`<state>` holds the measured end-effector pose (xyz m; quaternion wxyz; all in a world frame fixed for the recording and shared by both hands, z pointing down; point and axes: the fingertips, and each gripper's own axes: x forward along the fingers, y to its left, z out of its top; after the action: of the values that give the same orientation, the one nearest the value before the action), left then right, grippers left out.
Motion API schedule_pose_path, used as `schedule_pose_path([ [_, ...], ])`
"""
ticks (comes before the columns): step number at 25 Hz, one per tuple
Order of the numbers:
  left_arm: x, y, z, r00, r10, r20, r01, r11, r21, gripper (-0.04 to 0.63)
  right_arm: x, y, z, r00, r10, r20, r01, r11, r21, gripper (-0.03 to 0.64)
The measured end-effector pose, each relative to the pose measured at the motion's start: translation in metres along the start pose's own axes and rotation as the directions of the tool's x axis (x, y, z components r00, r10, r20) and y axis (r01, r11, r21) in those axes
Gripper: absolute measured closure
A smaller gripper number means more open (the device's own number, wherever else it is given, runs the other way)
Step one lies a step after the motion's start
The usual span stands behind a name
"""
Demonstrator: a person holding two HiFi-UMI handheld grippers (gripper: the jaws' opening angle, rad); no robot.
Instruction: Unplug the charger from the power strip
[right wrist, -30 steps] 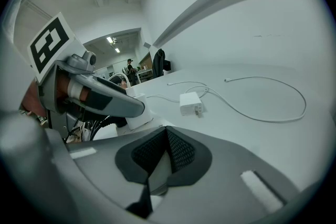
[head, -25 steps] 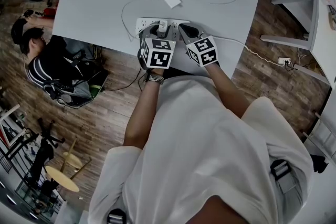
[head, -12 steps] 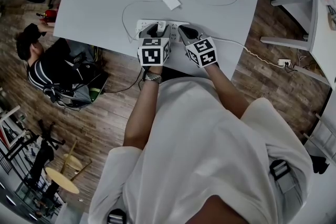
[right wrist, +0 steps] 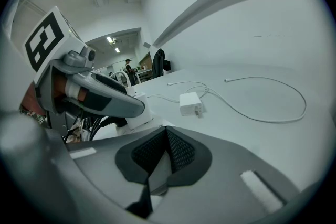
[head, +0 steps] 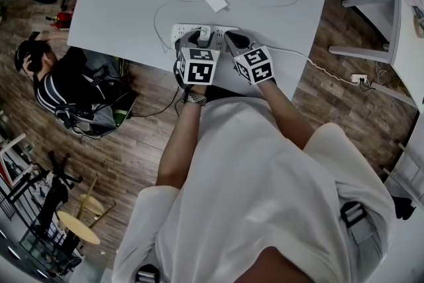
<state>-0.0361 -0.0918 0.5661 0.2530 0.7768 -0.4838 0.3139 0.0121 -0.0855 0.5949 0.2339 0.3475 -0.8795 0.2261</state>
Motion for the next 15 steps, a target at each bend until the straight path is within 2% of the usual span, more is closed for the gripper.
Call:
schedule_pose_path([
  [5,-0.0001,-0.0016,-0.0010,1.000,0.020,-0.010,-0.020,0.998,0.067,0.433,0.0011,0.0019,0.0003,1.000,0.000,0.002,0.000,1.000,0.005,0.615],
  [7,-0.0003,-0.0016,-0.0010,1.000,0.015,-0.006,-0.015,0.998,0.055,0.434,0.0009,0.0022,-0.0001,1.000,0.001,0.001,-0.001,1.000,0.005,0.615],
  [9,-0.0002,0.0002,-0.0001,1.000,-0.002,0.005,0.002,1.000,-0.005,0.434,0.0007,0.0014,-0.0007,1.000,0.001,0.001,-0.001,1.000,0.005,0.615],
  [12,-0.0008,0.0051,0.0020,0.999,-0.037,0.032,0.041,0.986,-0.162,0.437,0.0000,-0.0001,-0.0009,1.000,0.002,0.000,-0.002,1.000,0.004,0.615],
  [15,-0.0012,0.0070,0.0034,0.997,-0.052,0.052,0.063,0.971,-0.231,0.439,-0.0007,-0.0003,-0.0012,1.000,0.003,0.000,-0.003,1.000,0.005,0.615],
])
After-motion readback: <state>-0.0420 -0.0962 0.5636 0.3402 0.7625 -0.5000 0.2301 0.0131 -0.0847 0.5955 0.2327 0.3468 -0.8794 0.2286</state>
